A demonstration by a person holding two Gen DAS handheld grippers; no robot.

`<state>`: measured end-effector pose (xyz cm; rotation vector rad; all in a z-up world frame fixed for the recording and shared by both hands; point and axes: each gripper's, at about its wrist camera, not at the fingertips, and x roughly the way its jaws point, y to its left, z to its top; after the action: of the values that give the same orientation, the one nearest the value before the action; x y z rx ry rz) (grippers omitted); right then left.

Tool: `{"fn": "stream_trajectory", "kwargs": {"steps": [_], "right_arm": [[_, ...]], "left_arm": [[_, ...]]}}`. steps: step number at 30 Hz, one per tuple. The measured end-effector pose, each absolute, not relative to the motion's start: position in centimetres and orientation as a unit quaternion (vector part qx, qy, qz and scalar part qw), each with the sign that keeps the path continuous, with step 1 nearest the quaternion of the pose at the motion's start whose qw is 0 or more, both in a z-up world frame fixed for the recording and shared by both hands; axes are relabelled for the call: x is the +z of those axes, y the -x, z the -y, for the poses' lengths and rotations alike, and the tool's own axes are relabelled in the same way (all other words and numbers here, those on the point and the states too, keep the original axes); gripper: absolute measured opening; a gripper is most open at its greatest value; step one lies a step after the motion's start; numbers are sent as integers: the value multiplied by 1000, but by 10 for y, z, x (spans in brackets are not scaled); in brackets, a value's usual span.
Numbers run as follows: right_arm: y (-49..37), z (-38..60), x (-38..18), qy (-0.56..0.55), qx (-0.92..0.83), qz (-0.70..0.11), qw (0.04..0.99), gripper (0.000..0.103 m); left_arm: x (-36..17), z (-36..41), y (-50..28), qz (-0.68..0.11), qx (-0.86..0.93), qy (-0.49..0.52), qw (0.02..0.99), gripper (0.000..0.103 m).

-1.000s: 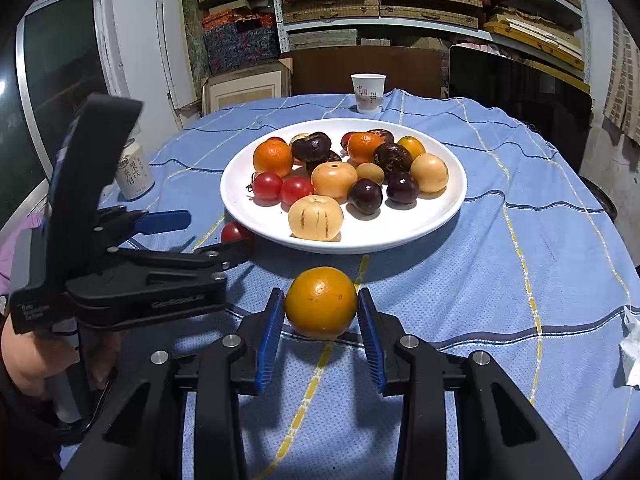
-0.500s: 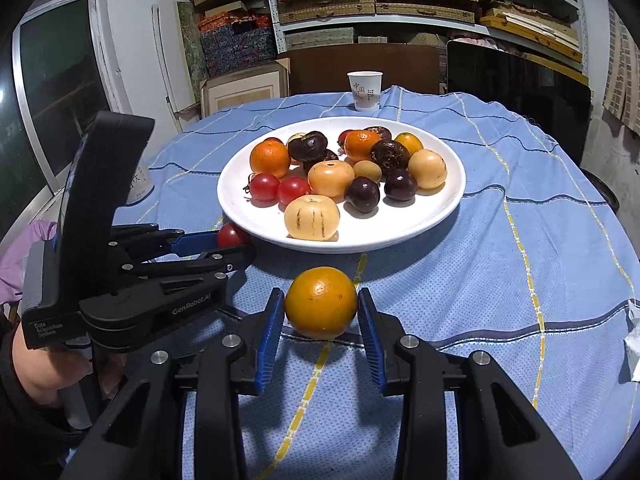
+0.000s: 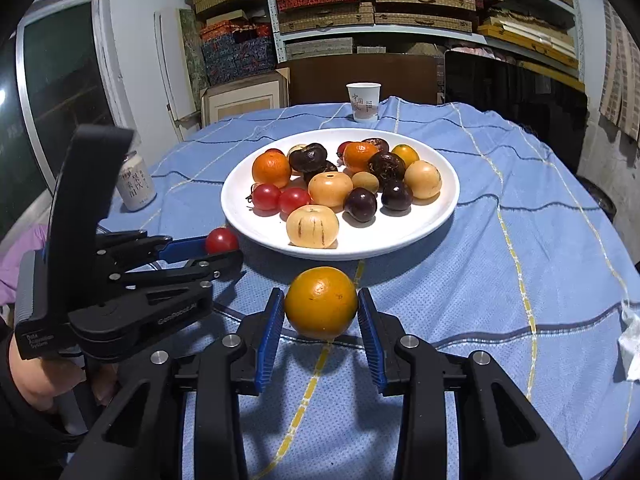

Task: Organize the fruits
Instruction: 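Carry the red and yellow-orange tomatoes onto the white plate and open both tools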

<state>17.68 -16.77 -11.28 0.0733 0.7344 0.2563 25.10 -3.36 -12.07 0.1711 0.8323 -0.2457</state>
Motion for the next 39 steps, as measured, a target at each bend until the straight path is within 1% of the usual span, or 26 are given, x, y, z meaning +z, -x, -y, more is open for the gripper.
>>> {"fn": "stream_trajectory", "kwargs": {"steps": [12, 20, 24, 29, 32, 37, 38, 39], "right_arm": [[-156, 196, -108, -57, 116, -355, 926, 38], [-150, 209, -90, -62, 124, -338, 931, 38], [-166, 215, -66, -55, 133, -319, 937, 38], [-209, 209, -33, -20, 154, -294, 943, 38], [-240, 204, -29, -10, 161, -297, 941, 38], [-303, 191, -46, -2, 172, -329, 928, 38], [-312, 189, -50, -3, 176, -336, 925, 38], [-321, 186, -54, -2, 178, -341, 923, 38]], "left_arm": [[-82, 7, -204, -376, -132, -50, 916, 29], [-56, 14, -194, -360, -146, -55, 920, 29], [-44, 27, -211, -360, -153, -58, 919, 29], [-40, 44, -251, -364, -152, -67, 916, 29], [-49, 47, -285, -383, -145, -57, 911, 29], [-69, 54, -332, -413, -142, -59, 898, 29], [-72, 56, -339, -416, -146, -59, 896, 32], [-74, 58, -343, -418, -148, -61, 894, 46]]}}
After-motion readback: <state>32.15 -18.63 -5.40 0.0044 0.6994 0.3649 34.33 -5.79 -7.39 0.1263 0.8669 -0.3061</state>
